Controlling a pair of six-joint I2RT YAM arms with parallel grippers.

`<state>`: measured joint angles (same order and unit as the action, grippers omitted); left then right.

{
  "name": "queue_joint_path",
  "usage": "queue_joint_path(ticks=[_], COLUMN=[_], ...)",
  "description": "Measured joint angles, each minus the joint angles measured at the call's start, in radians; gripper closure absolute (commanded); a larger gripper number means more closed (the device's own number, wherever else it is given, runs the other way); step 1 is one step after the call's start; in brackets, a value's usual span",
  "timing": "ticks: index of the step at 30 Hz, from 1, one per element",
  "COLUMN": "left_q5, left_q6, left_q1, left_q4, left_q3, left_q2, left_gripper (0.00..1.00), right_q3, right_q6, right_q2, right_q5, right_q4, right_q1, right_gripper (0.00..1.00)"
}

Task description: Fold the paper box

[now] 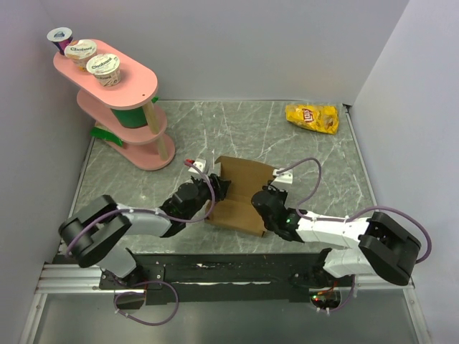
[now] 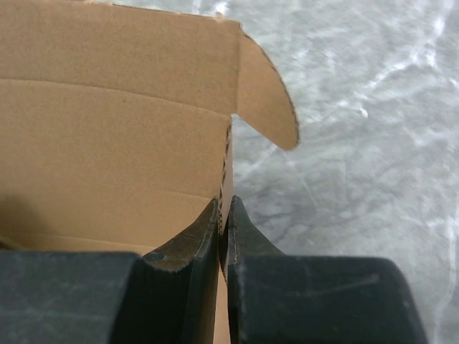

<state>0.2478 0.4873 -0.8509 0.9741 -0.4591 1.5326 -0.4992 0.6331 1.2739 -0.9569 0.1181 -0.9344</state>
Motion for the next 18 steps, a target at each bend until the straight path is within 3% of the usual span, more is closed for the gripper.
queue_joint_path(ticks=[8, 18], left_q5=[-0.053, -0.086], left_q6=[-0.003, 0.002], left_q1=[0.04, 0.069], left_q4=[-0.186, -0.33], left_q3=[0.07, 0.121], left_q2=[-0.204, -0.357], left_gripper=[0.39, 0.42], right_q3=[0.086, 0.095], right_q6=[-0.18, -0.237], right_q2=[-0.016, 0.001], right_q5=[0.096, 0.163], right_q4=[0.276, 0.37], right_q1=[-0.013, -0.022], right_gripper=[1.0, 1.0])
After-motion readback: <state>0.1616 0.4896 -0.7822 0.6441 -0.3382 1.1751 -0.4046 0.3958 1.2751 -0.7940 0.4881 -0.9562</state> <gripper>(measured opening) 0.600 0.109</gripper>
